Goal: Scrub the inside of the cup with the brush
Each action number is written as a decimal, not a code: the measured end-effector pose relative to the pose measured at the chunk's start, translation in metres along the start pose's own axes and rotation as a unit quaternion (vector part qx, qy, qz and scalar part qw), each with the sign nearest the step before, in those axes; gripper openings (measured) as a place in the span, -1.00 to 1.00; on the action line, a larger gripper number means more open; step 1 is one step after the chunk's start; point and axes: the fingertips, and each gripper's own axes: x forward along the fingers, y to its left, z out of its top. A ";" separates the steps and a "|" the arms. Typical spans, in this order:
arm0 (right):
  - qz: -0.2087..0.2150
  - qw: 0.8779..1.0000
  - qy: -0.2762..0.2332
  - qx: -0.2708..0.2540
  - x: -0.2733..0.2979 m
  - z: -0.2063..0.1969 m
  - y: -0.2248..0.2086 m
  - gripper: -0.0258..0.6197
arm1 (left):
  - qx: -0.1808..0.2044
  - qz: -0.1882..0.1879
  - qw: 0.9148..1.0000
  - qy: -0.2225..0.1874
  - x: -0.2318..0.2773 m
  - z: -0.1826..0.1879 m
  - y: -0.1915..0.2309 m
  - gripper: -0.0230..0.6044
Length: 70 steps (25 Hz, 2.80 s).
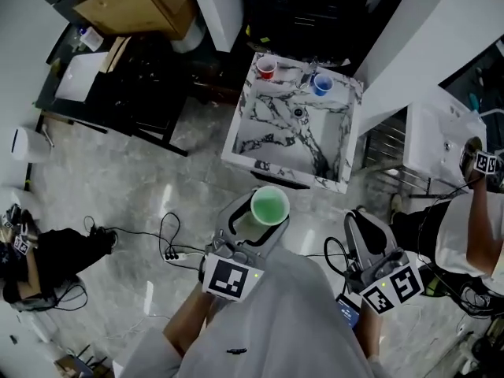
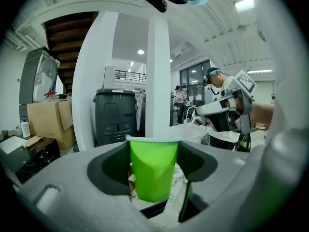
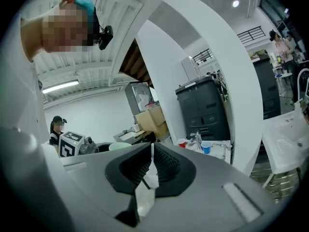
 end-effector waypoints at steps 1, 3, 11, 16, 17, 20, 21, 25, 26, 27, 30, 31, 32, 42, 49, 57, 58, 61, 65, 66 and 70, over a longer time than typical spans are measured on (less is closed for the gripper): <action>-0.005 1.000 -0.003 0.002 0.015 0.009 -0.004 -0.84 | 0.000 -0.008 1.000 0.000 0.009 0.003 0.015 0.05; -0.014 1.000 -0.009 0.006 0.045 0.023 -0.011 -0.84 | 0.000 -0.024 1.000 -0.002 0.026 0.008 0.042 0.05; -0.027 0.999 -0.025 0.000 0.135 0.060 -0.015 -0.85 | 0.005 -0.074 0.997 -0.007 0.072 0.014 0.116 0.05; -0.036 0.999 -0.037 -0.002 0.155 0.076 -0.016 -0.84 | 0.011 -0.089 0.996 -0.008 0.085 0.010 0.132 0.04; -0.036 0.998 -0.042 -0.001 0.156 0.081 -0.016 -0.84 | 0.014 -0.089 0.996 -0.006 0.088 0.009 0.134 0.04; -0.030 0.998 -0.053 -0.001 0.156 0.095 -0.014 -0.85 | 0.008 -0.090 0.996 0.001 0.095 0.006 0.136 0.04; -0.026 0.998 -0.055 -0.003 0.156 0.098 -0.014 -0.84 | 0.007 -0.089 0.996 0.002 0.097 0.006 0.135 0.04; -0.022 0.997 -0.070 -0.003 0.153 0.102 -0.015 -0.85 | 0.020 -0.086 0.996 0.010 0.106 0.000 0.131 0.04; -0.017 0.997 -0.070 0.000 0.153 0.101 -0.014 -0.85 | 0.023 -0.087 0.996 0.012 0.107 -0.001 0.129 0.04; -0.009 0.998 -0.067 0.004 0.154 0.100 -0.013 -0.84 | 0.026 -0.088 0.996 0.013 0.108 -0.002 0.128 0.04; 0.009 0.999 -0.049 0.012 0.159 0.093 -0.008 -0.85 | 0.039 -0.094 0.995 0.015 0.111 0.000 0.124 0.04; 0.010 0.999 -0.040 0.014 0.161 0.090 -0.007 -0.85 | 0.045 -0.096 0.994 0.016 0.112 0.001 0.123 0.04; 0.010 0.999 -0.029 0.015 0.163 0.086 -0.006 -0.85 | 0.052 -0.097 0.994 0.016 0.113 0.002 0.122 0.04; -0.010 1.000 -0.005 0.008 0.173 0.068 -0.009 -0.85 | 0.093 -0.130 0.987 0.018 0.102 -0.001 0.100 0.04; 0.006 0.999 -0.027 0.017 0.181 0.077 -0.003 -0.85 | 0.097 -0.148 0.984 0.016 0.100 -0.002 0.089 0.04; 0.034 0.998 -0.043 0.016 0.191 0.090 0.011 -0.85 | 0.098 -0.159 0.982 0.014 0.107 0.001 0.087 0.04; 0.040 0.998 -0.044 0.015 0.191 0.090 0.013 -0.85 | 0.098 -0.159 0.982 0.013 0.107 0.001 0.088 0.04; 0.059 0.997 -0.044 0.012 0.192 0.091 0.022 -0.85 | 0.101 -0.157 0.982 0.011 0.109 0.002 0.092 0.04; 0.081 0.996 -0.036 0.009 0.190 0.087 0.029 -0.85 | 0.096 -0.152 0.984 0.008 0.112 0.003 0.096 0.04; 0.085 0.996 -0.033 0.008 0.189 0.086 0.031 -0.85 | 0.095 -0.151 0.984 0.007 0.112 0.004 0.096 0.04; 0.098 0.995 -0.014 -0.006 0.184 0.082 0.036 -0.85 | 0.092 -0.145 0.985 0.002 0.111 0.009 0.100 0.04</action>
